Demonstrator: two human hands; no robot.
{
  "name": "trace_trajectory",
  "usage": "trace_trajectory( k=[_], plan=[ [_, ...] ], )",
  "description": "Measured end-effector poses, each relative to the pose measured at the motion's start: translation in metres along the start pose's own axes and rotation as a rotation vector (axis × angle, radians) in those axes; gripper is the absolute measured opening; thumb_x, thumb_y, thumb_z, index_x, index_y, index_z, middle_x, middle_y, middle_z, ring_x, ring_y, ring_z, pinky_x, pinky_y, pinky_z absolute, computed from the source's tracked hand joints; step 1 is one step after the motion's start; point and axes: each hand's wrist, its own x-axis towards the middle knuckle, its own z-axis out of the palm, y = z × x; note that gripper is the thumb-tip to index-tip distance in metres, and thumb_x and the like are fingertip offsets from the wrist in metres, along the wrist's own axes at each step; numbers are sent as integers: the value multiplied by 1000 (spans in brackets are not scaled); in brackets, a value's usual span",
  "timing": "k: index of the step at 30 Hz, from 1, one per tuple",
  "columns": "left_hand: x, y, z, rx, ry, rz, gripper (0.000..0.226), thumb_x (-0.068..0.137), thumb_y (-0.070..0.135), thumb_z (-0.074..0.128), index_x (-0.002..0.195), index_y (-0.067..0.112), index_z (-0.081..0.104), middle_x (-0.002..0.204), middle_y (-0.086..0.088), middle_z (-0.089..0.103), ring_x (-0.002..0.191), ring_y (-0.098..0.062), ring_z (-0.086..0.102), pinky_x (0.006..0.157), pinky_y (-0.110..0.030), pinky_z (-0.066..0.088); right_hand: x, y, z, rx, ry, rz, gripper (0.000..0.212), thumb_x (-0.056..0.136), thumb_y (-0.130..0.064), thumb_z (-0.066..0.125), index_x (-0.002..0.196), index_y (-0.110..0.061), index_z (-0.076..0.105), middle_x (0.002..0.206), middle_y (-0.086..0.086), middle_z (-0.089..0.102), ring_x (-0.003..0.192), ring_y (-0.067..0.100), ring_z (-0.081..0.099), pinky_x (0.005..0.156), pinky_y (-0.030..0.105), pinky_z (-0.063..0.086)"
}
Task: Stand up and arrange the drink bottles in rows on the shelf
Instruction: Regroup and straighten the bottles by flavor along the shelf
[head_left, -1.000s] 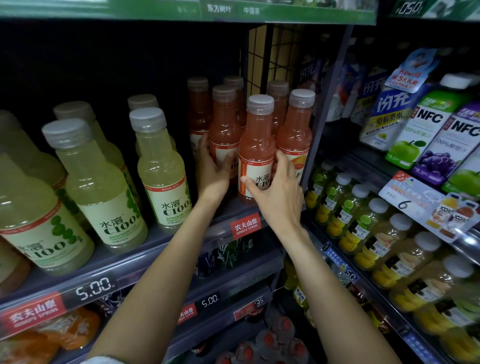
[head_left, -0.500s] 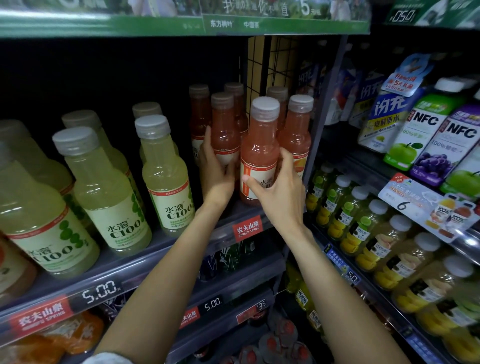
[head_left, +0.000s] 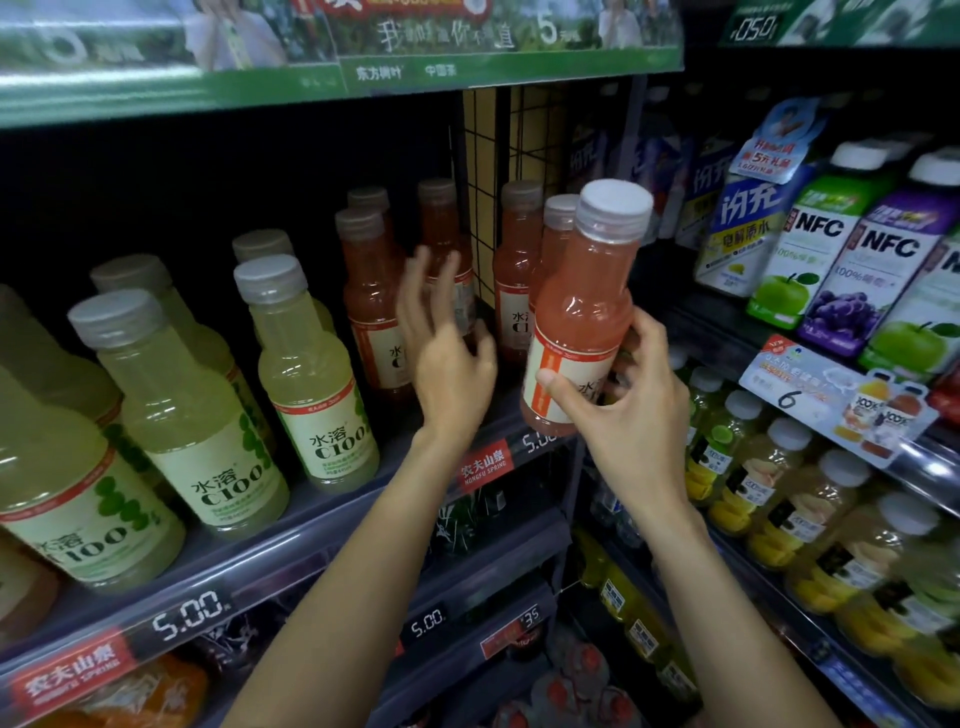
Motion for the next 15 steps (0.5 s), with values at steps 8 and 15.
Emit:
trace_trajectory(
  k=[8, 15],
  plan=[
    [53, -9, 29, 275, -239, -234, 74, 83, 16, 69, 144, 4, 29, 140, -24, 37, 132, -35, 33, 107, -40, 34, -5, 20, -4, -11, -70, 64, 78, 59, -57, 72, 127, -35, 42, 113, -15, 62, 101, 13, 64, 81, 44, 56],
    [59, -21, 40, 449, -300, -219, 76, 86, 9, 66, 147, 2, 22, 131, -28, 45, 122, -40, 42, 101, -42, 37, -9, 31, -8, -2, -77, 108, 79, 62, -42, 81, 130, -31, 43, 108, -19, 55, 98, 10, 63, 83, 42, 56]
  ],
)
